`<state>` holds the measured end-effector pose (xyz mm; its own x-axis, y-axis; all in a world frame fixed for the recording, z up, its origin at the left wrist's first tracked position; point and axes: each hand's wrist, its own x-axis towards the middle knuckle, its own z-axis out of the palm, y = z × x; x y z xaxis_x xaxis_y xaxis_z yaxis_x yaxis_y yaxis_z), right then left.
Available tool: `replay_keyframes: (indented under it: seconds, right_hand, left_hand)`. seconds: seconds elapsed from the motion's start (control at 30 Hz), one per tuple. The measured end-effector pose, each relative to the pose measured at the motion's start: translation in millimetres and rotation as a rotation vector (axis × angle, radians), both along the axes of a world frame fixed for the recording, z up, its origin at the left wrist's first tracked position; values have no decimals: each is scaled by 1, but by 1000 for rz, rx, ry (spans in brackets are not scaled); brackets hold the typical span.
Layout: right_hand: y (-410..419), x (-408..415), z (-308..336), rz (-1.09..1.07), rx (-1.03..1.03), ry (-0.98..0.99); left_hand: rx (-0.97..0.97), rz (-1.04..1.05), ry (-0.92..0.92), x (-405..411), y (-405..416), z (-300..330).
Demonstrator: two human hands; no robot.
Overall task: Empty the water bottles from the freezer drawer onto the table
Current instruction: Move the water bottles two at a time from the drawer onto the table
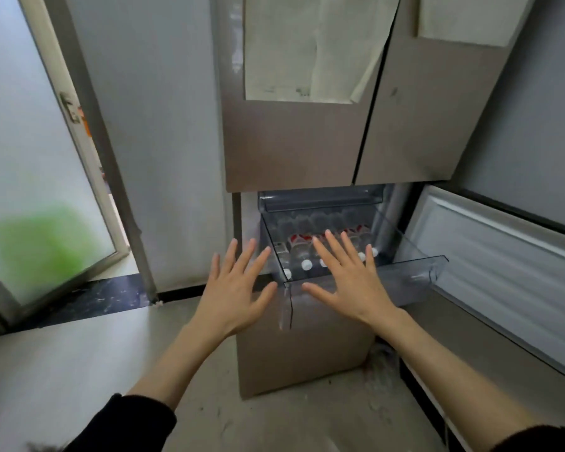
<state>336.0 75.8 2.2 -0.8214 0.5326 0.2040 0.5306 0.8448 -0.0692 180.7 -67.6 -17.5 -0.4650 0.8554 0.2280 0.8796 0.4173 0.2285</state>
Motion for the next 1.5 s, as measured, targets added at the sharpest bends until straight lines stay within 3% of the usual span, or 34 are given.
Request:
replay_keyframes:
  seconds: [0.27, 0.43, 0.57, 0.83, 1.0, 1.23, 1.37, 1.5]
  right_hand:
    - [107, -39, -25, -55, -198, -82]
    - [162, -59, -57, -26, -319, -108]
    - [200, -84, -76, -19, -497, -88]
    - [256, -146, -127, -43, -783, -337]
    - [268, -170, -155, -208, -984, -245]
    - [268, -178, -171, -314, -1161, -279]
    - [268, -172, -163, -349, -1298, -308]
    - [271, -164, -153, -346, -1349, -286]
  left_hand:
    - [76, -40, -220, -27, 131, -28]
    - [98, -8, -482, -26, 188, -61]
    - [47, 122, -584, -33, 226, -89]
    - [-269, 536, -695, -42, 287, -122]
    - [-326, 686, -788, -41, 301, -139]
    - [-319, 809, -875, -57, 307, -143]
    - [-141, 954, -947, -57, 313, -147]
    - [-69, 947, -931, -53, 316, -144]
